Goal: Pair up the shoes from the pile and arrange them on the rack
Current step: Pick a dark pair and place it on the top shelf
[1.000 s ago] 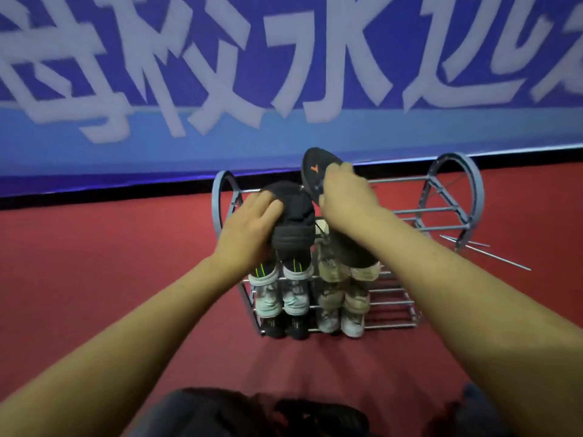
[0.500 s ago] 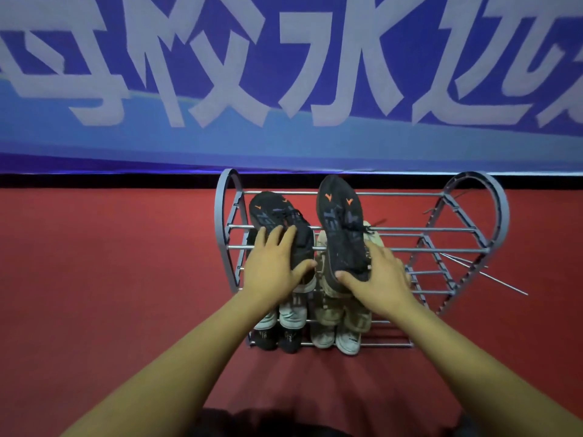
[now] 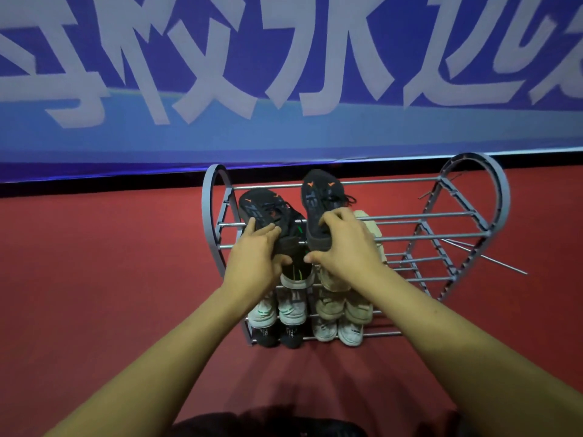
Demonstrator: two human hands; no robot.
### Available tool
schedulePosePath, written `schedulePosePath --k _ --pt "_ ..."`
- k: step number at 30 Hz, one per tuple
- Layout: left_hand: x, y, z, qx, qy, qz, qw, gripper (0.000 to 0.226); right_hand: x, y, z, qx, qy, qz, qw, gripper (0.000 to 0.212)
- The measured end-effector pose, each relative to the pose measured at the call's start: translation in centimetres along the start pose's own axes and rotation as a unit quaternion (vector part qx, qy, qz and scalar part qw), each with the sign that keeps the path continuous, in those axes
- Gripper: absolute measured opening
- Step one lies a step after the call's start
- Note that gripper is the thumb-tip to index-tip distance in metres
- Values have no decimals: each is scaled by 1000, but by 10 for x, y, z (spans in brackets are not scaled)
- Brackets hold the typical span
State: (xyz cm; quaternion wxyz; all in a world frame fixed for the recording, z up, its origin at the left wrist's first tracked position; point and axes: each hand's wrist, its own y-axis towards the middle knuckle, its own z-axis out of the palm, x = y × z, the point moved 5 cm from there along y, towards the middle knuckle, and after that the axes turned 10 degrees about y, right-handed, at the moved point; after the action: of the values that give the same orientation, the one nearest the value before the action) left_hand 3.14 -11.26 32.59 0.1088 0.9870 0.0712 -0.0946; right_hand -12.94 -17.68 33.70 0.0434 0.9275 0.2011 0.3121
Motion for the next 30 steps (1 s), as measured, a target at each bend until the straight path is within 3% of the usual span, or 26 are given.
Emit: schedulePosePath --k 4,9,14,18,26,30 --pt "14 -14 -2 -35 -30 0 999 64 0 -1 19 79 34 13 996 79" --pt "24 -10 -12 -86 -20 28 996 63 -6 -6 16 40 68 0 997 76" --pt "31 7 -1 -18 -30 1 999 68 0 -1 24 37 72 -15 997 73" --pt "35 3 5 -14 -46 -37 998 72 0 2 28 41 87 -2 995 76" --pt "49 23 -5 -55 -41 -61 996 60 29 27 37 28 84 -29 996 68" --pt "55 17 -3 -84 -37 -63 994 42 30 33 55 41 95 -18 994 56"
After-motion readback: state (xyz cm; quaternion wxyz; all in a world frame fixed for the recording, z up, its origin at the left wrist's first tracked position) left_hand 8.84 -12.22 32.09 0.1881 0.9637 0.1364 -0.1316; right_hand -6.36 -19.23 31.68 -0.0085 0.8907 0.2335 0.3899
